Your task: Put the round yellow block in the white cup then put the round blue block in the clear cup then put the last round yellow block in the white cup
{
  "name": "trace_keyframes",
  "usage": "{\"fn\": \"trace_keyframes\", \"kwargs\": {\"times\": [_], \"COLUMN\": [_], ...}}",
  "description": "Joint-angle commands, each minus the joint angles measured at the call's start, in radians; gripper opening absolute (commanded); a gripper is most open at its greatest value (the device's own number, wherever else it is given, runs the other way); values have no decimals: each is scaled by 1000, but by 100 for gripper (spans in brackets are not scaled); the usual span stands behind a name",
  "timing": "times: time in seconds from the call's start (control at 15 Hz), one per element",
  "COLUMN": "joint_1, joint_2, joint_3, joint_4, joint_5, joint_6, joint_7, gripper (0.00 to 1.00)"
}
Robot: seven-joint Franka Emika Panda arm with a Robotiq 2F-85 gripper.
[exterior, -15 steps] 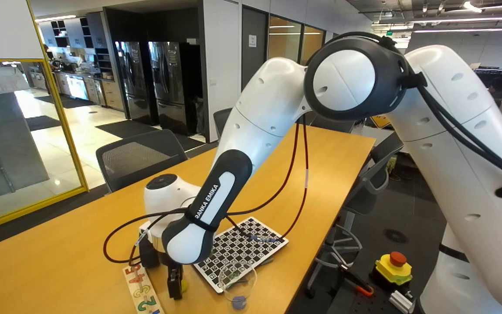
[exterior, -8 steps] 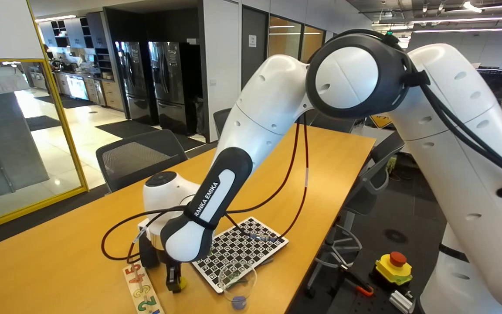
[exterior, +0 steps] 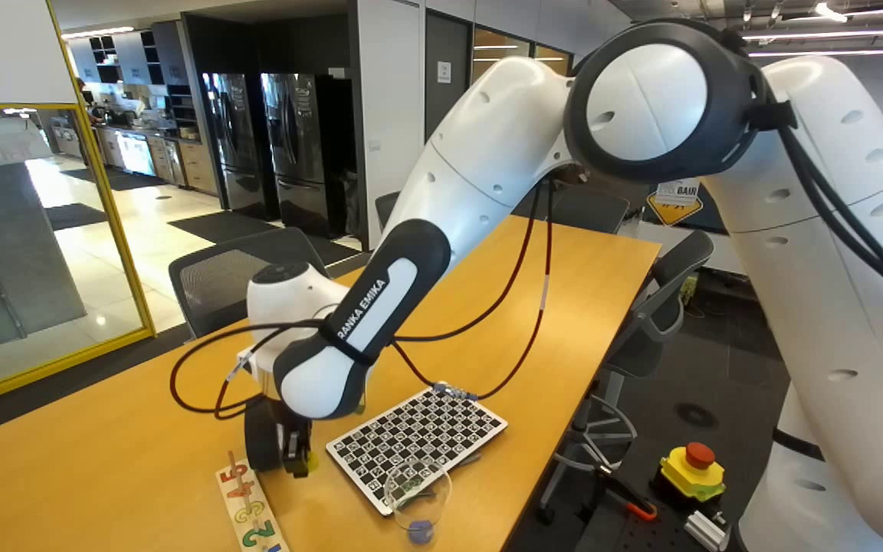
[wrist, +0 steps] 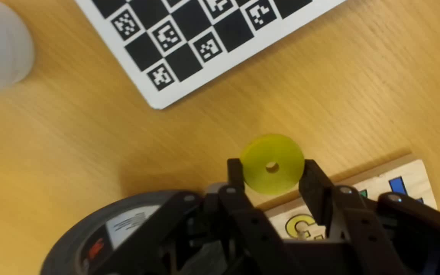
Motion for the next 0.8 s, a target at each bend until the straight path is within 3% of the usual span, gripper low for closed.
{"fn": "trace_keyframes", "kwargs": {"times": [0.0, 0.33, 0.73], "joint_1": [-22, -58, -120], "joint_2": [-124, -155, -63], "joint_3": [9, -25, -66], "joint_4": [20, 106, 235], "joint_5": [47, 65, 75], "joint_6": [-111, -209, -266], "joint_7": [-21, -39, -93], "gripper": [21, 21, 21]}}
